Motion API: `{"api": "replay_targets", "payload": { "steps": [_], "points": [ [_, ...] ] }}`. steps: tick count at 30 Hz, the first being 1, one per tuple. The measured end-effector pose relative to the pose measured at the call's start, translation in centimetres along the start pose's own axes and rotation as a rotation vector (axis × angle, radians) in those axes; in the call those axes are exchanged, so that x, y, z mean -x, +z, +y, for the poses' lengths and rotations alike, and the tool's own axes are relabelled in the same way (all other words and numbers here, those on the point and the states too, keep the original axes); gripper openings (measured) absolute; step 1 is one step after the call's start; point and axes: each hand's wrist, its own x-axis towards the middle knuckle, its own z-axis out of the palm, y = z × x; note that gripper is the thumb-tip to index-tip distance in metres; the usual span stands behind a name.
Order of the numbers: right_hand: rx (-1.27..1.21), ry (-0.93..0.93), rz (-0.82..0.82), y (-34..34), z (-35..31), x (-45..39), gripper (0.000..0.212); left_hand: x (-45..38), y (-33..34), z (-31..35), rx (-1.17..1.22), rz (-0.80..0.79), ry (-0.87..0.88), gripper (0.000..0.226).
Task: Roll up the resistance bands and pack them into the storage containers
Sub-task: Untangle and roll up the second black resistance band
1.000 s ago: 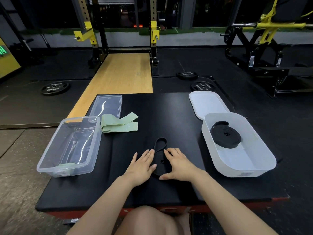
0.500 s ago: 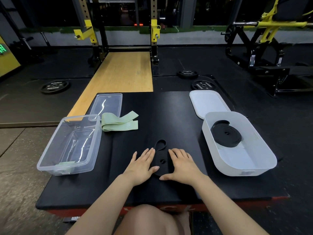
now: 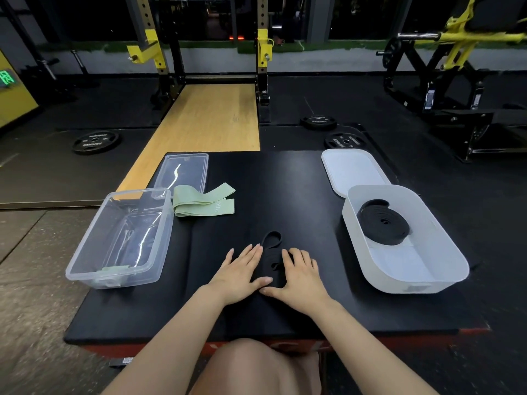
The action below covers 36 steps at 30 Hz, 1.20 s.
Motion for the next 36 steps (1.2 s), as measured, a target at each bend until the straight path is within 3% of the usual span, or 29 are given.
{"api": "replay_targets", "payload": {
  "steps": [9, 16, 26, 36],
  "points": [
    [0.027, -0.198, -0.223, -2.1, 2.3, -1.7, 0.105, -0.6, -0.3, -0.2, -0.054, -0.001, 0.064, 0.094],
    [0.056, -0.264, -0.265, -2.8, 2.6, -2.4, 0.108, -0.8, 0.0, -0.2, -0.010, 0.024, 0.064, 0.102],
    [-0.011, 0.027, 0.037, 0.3, 0.9, 1.8, 0.111, -0.5, 0.1, 0.3, -0.015, 0.028, 0.048, 0.095],
    [-0.056, -0.021, -0.001, -0.5, 1.3, 0.5, 0.104, -0.5, -0.1, 0.3, -0.004, 0.016, 0.054, 0.087]
  ]
}}
